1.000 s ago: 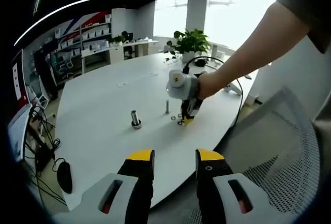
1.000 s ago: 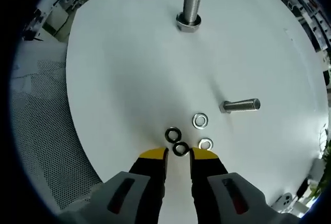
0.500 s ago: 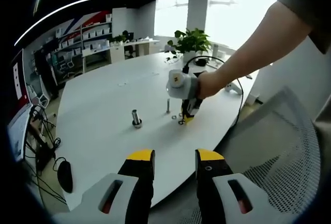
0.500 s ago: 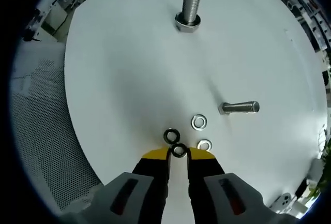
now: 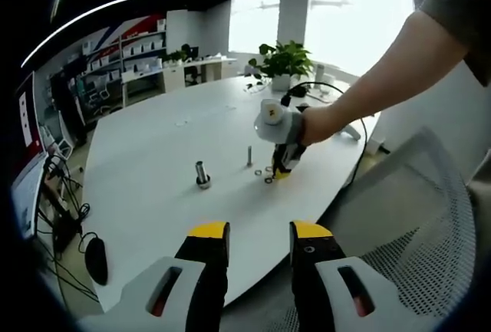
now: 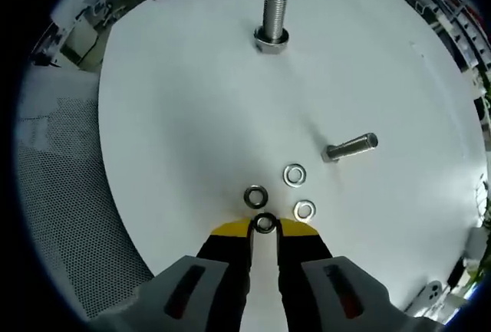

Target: Place the washer onto the threaded stud by aligning its center hole with the stud, sliding it down to the base, and recovering from edge contact or off-axis alignment until the washer reaches the visible bottom stop.

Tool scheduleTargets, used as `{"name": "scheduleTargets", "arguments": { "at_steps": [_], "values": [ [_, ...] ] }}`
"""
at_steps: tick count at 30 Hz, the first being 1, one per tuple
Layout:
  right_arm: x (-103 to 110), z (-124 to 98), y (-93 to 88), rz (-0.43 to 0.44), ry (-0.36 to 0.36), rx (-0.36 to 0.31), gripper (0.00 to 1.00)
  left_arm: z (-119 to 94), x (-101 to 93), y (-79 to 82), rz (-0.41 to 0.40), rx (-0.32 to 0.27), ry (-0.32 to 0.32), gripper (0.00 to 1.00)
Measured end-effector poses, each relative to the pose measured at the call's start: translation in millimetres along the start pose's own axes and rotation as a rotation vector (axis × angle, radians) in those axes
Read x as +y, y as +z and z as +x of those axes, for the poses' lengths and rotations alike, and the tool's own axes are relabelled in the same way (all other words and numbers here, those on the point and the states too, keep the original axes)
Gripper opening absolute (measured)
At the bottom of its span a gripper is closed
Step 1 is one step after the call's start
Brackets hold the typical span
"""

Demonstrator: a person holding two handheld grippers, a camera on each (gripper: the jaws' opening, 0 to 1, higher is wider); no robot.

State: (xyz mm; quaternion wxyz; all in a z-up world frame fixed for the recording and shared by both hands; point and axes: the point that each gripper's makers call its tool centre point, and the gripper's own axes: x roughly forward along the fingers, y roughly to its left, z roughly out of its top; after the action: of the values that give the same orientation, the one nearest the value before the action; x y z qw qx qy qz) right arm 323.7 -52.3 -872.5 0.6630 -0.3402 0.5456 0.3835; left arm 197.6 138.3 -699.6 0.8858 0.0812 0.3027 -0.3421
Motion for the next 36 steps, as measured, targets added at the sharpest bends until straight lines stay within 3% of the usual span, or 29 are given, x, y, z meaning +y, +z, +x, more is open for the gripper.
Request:
{"name": "scheduleTargets", "arguments": {
  "at_steps": [4,13,20,36],
  "values": [
    [-3.4,-9.7,4.5,0.039,0.002,-0.044,0.13,-0.3,1.7,0.2,0.000,0.000,0.009,0.29],
    [-13.6,-27.6,12.2,0.041,-0.029,-0.094,0.13,-1.8,-1.6,4.5,-0.007,-0.023,-0.012,0.29],
    [-28.8,-47.4,29.5,0.071,-0.062,-0.165,0.13,-2.3,-3.0,5.2,-0.013,-0.030,-0.018,0.29],
    [-44.9,-66.6,58.1,0.036,-0.114,-0.205,0.13,-3.9,-4.4,8.5,-0.027,-0.052,-0.033,0.29]
  ]
}}
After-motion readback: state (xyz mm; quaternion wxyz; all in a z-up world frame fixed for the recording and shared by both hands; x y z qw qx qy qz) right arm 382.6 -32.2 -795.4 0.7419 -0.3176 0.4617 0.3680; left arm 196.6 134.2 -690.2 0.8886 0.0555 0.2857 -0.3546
